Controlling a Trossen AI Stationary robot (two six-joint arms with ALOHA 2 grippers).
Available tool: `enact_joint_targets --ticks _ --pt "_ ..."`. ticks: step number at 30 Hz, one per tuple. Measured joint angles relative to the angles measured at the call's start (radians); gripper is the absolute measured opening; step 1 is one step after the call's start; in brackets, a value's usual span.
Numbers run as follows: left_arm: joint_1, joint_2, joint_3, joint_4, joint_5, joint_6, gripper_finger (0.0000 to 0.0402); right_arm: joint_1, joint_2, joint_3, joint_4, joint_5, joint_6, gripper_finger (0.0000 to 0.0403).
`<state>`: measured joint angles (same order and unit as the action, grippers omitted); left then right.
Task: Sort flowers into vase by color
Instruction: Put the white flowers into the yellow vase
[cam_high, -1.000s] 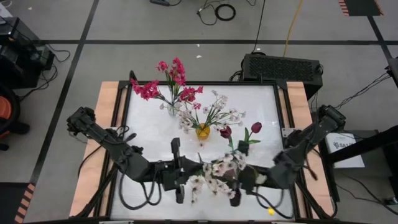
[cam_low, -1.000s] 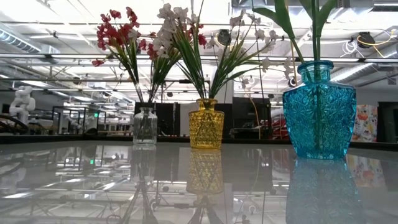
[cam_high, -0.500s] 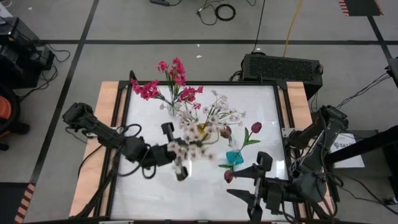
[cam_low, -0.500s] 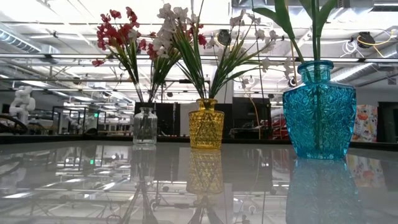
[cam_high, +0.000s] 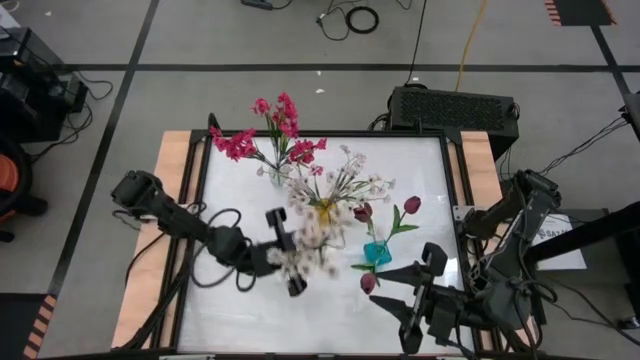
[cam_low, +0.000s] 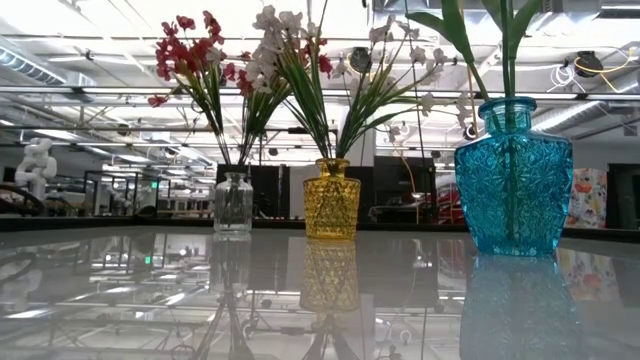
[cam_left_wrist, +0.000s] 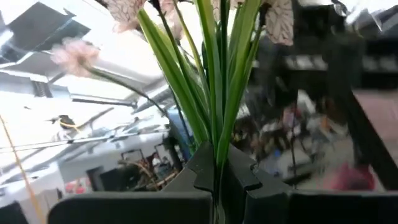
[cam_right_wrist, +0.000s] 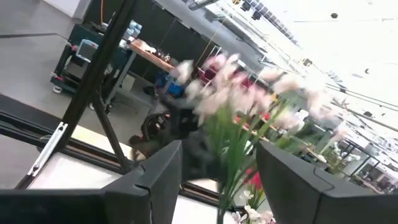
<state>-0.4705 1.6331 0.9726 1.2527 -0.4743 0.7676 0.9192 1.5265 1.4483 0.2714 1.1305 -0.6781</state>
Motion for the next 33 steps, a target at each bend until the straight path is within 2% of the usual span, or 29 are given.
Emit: enact_joint_targets --ticks 3,8,12,15,28,33 --pt "-0.017 0.038 0.000 -0.001 -0.048 0.071 0.0005 0.000 0.000 0.000 0.000 0.000 0.000 0.0198" --pt "-0.017 0.104 0.000 0.051 -0.057 0.084 0.0005 0.000 0.000 0.000 0.000 0.000 0.001 0.0198" --pt "-0.015 0.148 0.000 0.134 -0.158 0.139 0.0005 0.000 0.000 0.000 0.000 -0.001 0.002 0.0198" --pt "-0.004 0.155 0.000 0.197 -0.190 0.165 0.0005 0.000 0.000 0.000 0.000 -0.001 0.003 0.0198" --pt "0.084 0.182 0.000 0.154 -0.196 0.076 0.0005 0.000 0.000 0.000 -0.004 -0.001 0.003 0.0198" --pt "0.090 0.182 0.000 0.159 -0.268 0.105 0.0005 0.000 0.000 0.000 -0.011 -0.001 0.003 0.0198"
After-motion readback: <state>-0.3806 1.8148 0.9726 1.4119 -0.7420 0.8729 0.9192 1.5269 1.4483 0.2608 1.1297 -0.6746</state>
